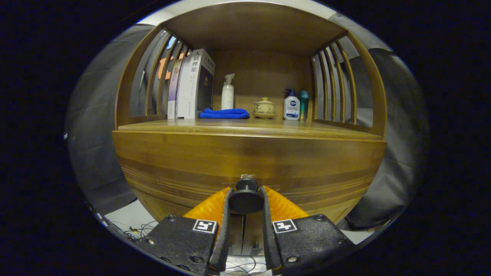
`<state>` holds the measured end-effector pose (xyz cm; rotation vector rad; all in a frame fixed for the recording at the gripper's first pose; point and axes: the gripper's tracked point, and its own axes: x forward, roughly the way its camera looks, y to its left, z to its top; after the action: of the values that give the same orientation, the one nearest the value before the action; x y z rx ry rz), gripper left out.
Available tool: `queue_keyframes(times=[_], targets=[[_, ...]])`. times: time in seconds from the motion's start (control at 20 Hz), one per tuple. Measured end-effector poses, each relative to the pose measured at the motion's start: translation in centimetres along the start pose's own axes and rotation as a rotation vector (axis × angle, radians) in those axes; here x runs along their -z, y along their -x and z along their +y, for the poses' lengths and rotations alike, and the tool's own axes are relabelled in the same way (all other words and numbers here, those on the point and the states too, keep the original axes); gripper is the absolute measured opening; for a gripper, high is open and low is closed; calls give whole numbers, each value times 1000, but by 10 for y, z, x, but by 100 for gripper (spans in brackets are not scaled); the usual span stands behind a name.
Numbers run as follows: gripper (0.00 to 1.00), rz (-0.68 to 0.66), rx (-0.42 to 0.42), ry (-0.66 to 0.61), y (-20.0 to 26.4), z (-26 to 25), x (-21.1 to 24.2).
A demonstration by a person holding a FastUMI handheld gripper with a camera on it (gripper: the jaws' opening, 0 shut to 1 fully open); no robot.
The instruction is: Pull open the drawer, take out the items inside it, and place them on the countertop above the cabinet.
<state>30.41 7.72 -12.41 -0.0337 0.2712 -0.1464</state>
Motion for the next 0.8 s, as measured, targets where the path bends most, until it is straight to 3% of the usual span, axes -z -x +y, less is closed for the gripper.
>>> queue_keyframes(times=[0.4, 0.8], targets=[[34, -14, 0, -28, 24, 1, 6], [34, -29, -23, -42, 91, -3, 24]])
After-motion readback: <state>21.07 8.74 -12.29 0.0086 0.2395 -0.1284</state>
